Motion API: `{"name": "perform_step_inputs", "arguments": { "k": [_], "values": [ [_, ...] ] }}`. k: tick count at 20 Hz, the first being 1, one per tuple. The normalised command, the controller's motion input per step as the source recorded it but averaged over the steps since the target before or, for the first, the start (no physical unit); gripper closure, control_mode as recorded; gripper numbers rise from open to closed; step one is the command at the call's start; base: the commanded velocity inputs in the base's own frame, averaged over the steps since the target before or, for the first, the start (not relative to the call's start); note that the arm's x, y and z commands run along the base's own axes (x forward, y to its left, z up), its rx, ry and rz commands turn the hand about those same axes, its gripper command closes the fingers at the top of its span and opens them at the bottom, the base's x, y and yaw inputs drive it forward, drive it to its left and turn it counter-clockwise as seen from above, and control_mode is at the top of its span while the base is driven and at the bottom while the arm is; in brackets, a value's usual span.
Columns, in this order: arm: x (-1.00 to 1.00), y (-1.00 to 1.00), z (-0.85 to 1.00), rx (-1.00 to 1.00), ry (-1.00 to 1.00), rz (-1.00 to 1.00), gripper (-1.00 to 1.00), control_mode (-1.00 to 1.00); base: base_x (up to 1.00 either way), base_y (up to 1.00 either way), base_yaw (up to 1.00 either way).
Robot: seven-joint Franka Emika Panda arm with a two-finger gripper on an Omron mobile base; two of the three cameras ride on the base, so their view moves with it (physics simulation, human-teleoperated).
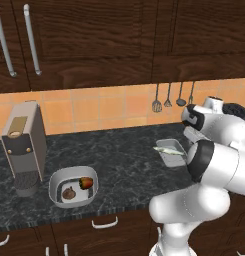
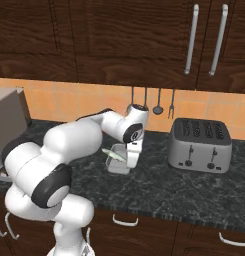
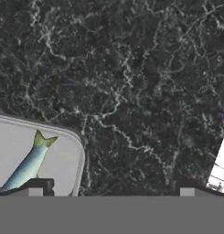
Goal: Take the meat container that has the fish and place it on the second highest rack of the freezer. Then take the vegetable container that has the mushroom and bell pepper and place it on the highest rack of the freezer.
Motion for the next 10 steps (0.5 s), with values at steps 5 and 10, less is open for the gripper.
{"name": "perform_step_inputs", "arguments": {
  "k": [5, 10],
  "values": [
    [0.01, 0.21, -0.18, 0.0, 0.0, 0.0, -1.0, -1.0, 0.0, 0.0, 0.0],
    [0.11, 0.2, -0.14, 0.0, 0.0, -0.01, -1.0, -1.0, 0.0, 0.0, 0.0]
  ]
}}
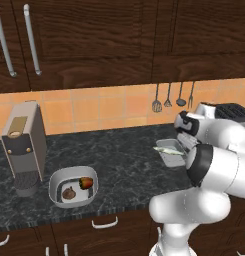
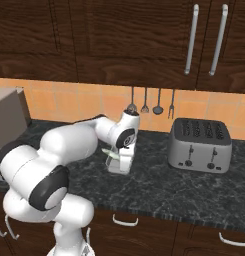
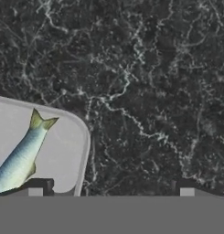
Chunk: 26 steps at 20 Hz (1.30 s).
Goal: Take the meat container that has the fish and place it on the second highest rack of the freezer. Then take the vegetable container that has the mushroom and bell pepper and place it on the highest rack of the freezer.
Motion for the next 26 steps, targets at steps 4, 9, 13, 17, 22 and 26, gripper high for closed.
{"name": "perform_step_inputs", "arguments": {
  "k": [4, 9, 13, 17, 22, 26],
  "values": [
    [0.27, 0.22, -0.3, 0.0, 0.0, -0.05, -1.0, -1.0, 0.0, 0.0, 0.0],
    [0.29, 0.0, -0.23, 0.0, 0.0, -0.06, -1.0, -1.0, 0.0, 0.0, 0.0],
    [0.11, 0.0, -0.39, 0.0, 0.0, -0.05, -1.0, -1.0, 0.0, 0.0, 0.0],
    [0.0, 0.0, -0.34, 0.0, 0.0, -0.06, -1.0, -1.0, 0.0, 0.0, 0.0],
    [-0.04, 0.0, -0.15, 0.0, 0.0, -0.06, -1.0, -1.0, 0.0, 0.0, 0.0],
    [-0.01, 0.0, -0.2, 0.0, -0.01, -0.05, -1.0, -1.0, 0.0, 0.0, 0.0]
  ]
}}
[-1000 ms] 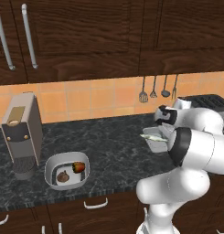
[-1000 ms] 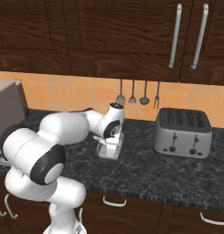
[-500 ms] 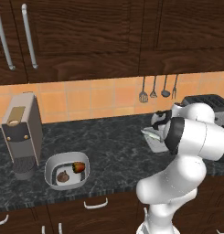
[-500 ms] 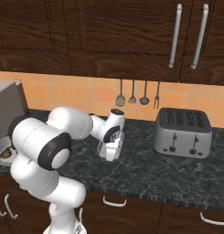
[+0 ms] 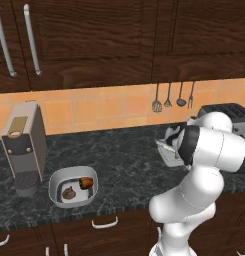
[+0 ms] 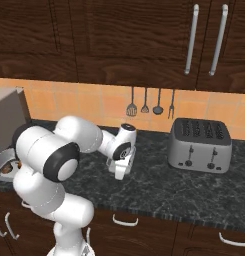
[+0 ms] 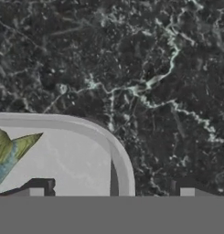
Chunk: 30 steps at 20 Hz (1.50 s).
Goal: Take the meat container that has the fish and place it on the second highest rack of the freezer. Then take the vegetable container that has the mushroom and bell pepper and place it on the highest rack of the freezer.
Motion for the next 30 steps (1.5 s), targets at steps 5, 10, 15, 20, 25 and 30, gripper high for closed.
{"name": "perform_step_inputs", "arguments": {
  "k": [5, 10, 15, 20, 25, 30],
  "values": [
    [0.0, 0.0, -0.23, 0.0, -0.06, -0.01, -1.0, -1.0, 0.0, 0.0, 0.0],
    [0.0, 0.0, -0.17, 0.0, -0.03, 0.0, -1.0, -1.0, 0.0, 0.0, 0.0],
    [0.0, 0.0, 0.0, 0.0, 0.0, 0.0, -1.0, -1.0, 0.0, 0.0, 0.0],
    [0.0, 0.0, 0.0, 0.0, 0.0, 0.0, 1.0, -1.0, 0.0, 0.0, 0.0],
    [0.0, 0.0, 0.0, 0.0, 0.0, 0.0, 1.0, -1.0, 0.0, 0.0, 0.0],
    [0.0, 0.0, 0.09, 0.0, -0.01, 0.0, 1.0, -1.0, 0.0, 0.0, 0.0]
  ]
}}
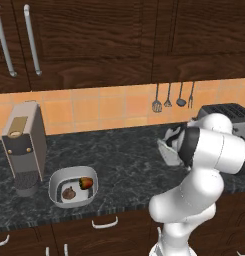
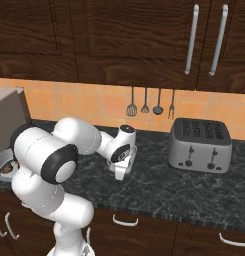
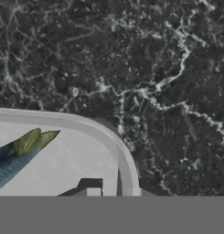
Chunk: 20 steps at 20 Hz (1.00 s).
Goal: Take the meat container that has the fish and place it on the second highest rack of the freezer. Then take the vegetable container that has the mushroom and bell pepper and place it on the highest rack of the freezer.
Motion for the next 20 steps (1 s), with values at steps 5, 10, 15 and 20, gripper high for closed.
{"name": "perform_step_inputs", "arguments": {
  "k": [5, 10, 15, 20],
  "values": [
    [-0.03, 0.0, 0.45, 0.0, -0.02, 0.0, 1.0, -1.0, 0.0, 0.0, 0.0],
    [-0.14, 0.07, 0.49, -0.03, 0.0, 0.0, 1.0, -1.0, 0.0, 0.0, 0.0],
    [-0.45, 0.29, 0.48, -0.07, 0.0, 0.0, 1.0, -1.0, 0.0, 0.0, 0.0],
    [-0.46, 0.34, 0.55, -0.05, 0.0, 0.0, 1.0, -1.0, 0.0, 0.0, 0.0]
  ]
}}
